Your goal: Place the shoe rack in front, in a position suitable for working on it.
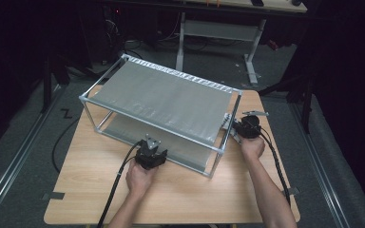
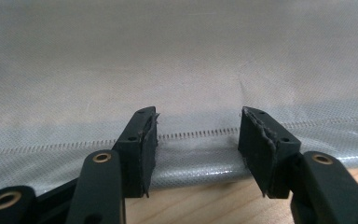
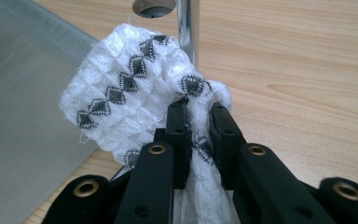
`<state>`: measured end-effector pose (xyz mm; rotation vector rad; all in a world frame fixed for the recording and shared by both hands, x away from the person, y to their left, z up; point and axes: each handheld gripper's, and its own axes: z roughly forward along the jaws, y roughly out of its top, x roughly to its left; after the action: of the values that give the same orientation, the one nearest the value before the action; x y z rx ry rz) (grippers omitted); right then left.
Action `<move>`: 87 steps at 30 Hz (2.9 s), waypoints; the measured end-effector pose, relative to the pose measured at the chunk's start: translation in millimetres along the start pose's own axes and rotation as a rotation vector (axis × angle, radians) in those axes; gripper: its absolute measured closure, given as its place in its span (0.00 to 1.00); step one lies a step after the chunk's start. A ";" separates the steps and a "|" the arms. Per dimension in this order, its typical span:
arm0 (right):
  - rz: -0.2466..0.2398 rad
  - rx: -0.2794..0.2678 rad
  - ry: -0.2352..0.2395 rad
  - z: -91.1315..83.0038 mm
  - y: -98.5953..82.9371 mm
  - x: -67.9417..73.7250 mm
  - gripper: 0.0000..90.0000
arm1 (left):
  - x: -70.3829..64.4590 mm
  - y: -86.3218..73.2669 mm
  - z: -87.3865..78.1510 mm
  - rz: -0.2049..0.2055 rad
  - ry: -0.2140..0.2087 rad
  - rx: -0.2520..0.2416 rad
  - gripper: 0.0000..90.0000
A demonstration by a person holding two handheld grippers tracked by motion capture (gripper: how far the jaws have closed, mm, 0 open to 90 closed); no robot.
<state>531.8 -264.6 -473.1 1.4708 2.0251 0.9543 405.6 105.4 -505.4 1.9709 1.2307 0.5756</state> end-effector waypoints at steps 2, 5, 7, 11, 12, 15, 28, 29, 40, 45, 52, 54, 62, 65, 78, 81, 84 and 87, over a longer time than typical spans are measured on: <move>-0.005 -0.001 -0.002 -0.7 2.1 0.9 0.90 | 0.0 0.0 0.0 0.000 0.000 0.000 0.52; -0.006 -0.019 -0.001 -5.4 7.0 -1.0 0.90 | 0.1 0.0 0.0 -0.001 -0.001 0.000 0.52; -0.011 -0.036 -0.005 -11.1 11.4 -3.2 0.90 | 0.1 0.0 0.0 -0.001 -0.001 0.001 0.52; 0.002 -0.082 0.001 -24.7 19.1 -10.4 0.90 | -0.1 0.1 0.0 0.001 0.001 0.001 0.52; 0.002 -0.091 -0.002 -27.2 20.4 -11.6 0.90 | 0.0 0.1 0.0 0.000 0.000 0.000 0.52; -0.004 -0.113 -0.002 -34.7 22.8 -15.3 0.90 | -0.1 0.1 0.0 0.001 0.001 0.000 0.52; -0.074 -0.208 -0.003 -69.9 48.7 -9.9 0.90 | 0.0 0.0 0.1 0.001 0.000 0.001 0.52; -0.082 -0.212 -0.009 -72.3 51.3 -8.7 0.90 | 0.1 0.1 0.1 0.001 0.000 0.001 0.52; -0.102 -0.232 -0.002 -82.0 59.2 -3.0 0.90 | 0.1 0.0 0.0 0.001 0.000 0.001 0.52; -0.095 -0.172 -0.003 -66.9 46.7 -3.0 0.90 | 0.1 0.0 0.0 0.001 0.000 0.001 0.52; -0.112 -0.111 0.012 -55.9 27.6 2.2 0.90 | 0.1 0.0 -0.2 0.001 0.000 0.003 0.52; -0.133 -0.117 0.011 -59.2 23.6 3.7 0.90 | 0.2 0.0 -0.2 0.001 0.000 0.003 0.52; -0.149 -0.140 0.001 -88.3 23.0 -5.6 0.90 | 0.7 0.0 -0.2 0.000 -0.003 0.003 0.52; -0.151 -0.158 -0.006 -101.0 26.1 -8.7 0.90 | 0.7 0.0 -0.2 0.000 -0.002 0.004 0.52; -0.135 -0.228 -0.017 -144.3 43.1 -25.0 0.90 | 0.7 -0.1 -0.3 0.001 -0.003 0.003 0.52; -0.145 -0.245 -0.023 -152.0 52.1 -24.7 0.90 | 0.7 -0.1 -0.3 0.001 -0.003 0.004 0.52; -0.162 -0.260 -0.029 -154.9 60.4 -21.0 0.90 | 0.8 -0.1 -0.3 0.001 -0.003 0.004 0.52; -0.177 -0.267 -0.028 -153.9 69.2 -15.4 0.90 | 0.7 -0.1 -0.3 0.001 -0.003 0.004 0.52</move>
<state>471.2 -307.0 -320.6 1.1391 1.8863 1.0740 405.7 106.1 -505.3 1.9752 1.2295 0.5715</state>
